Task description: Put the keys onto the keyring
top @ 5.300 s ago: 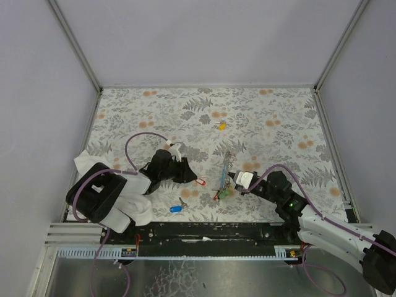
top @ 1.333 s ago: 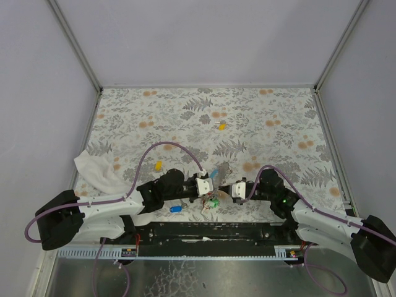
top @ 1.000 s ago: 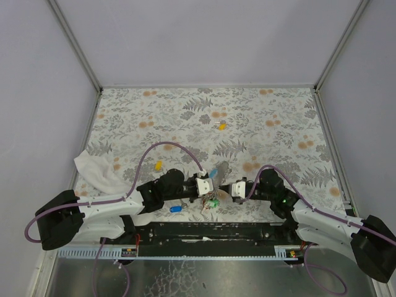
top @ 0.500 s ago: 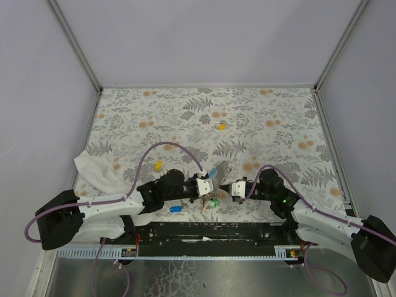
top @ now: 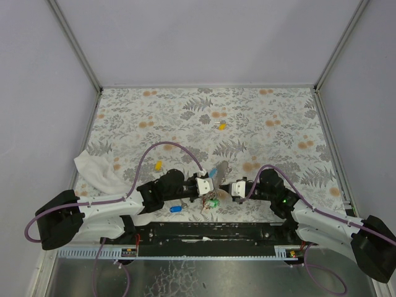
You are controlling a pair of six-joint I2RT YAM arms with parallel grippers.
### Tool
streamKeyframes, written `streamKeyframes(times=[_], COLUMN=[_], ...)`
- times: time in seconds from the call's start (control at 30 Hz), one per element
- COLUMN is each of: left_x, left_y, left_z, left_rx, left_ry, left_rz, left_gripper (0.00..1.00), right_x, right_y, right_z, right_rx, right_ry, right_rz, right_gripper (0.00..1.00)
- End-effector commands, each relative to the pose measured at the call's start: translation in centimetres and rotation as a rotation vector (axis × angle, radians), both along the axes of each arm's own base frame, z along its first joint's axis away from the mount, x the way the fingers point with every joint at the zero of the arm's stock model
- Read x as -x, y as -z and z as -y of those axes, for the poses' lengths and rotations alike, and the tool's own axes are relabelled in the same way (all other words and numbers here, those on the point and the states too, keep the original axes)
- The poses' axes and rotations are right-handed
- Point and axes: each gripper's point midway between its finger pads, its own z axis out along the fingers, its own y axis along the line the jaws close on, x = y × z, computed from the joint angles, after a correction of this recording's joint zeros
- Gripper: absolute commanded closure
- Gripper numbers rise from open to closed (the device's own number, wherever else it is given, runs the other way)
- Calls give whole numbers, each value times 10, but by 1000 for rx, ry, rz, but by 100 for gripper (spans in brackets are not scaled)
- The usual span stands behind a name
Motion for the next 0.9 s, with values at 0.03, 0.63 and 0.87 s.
streamKeyframes(times=[0.03, 0.63, 0.87], left_x=[-4, -4, -5], left_y=[-24, -26, -28], left_z=[12, 15, 15], left_rx=[77, 89, 97], left_ry=[14, 20, 13], left_rz=[57, 56, 62], left_gripper=[100, 100, 100], right_x=[-4, -3, -2], right_y=[-39, -39, -40], right_z=[-14, -14, -15], right_rx=[-92, -94, -96], right_ry=[-32, -37, -45], right_rz=[68, 61, 58], right_gripper=[100, 100, 100])
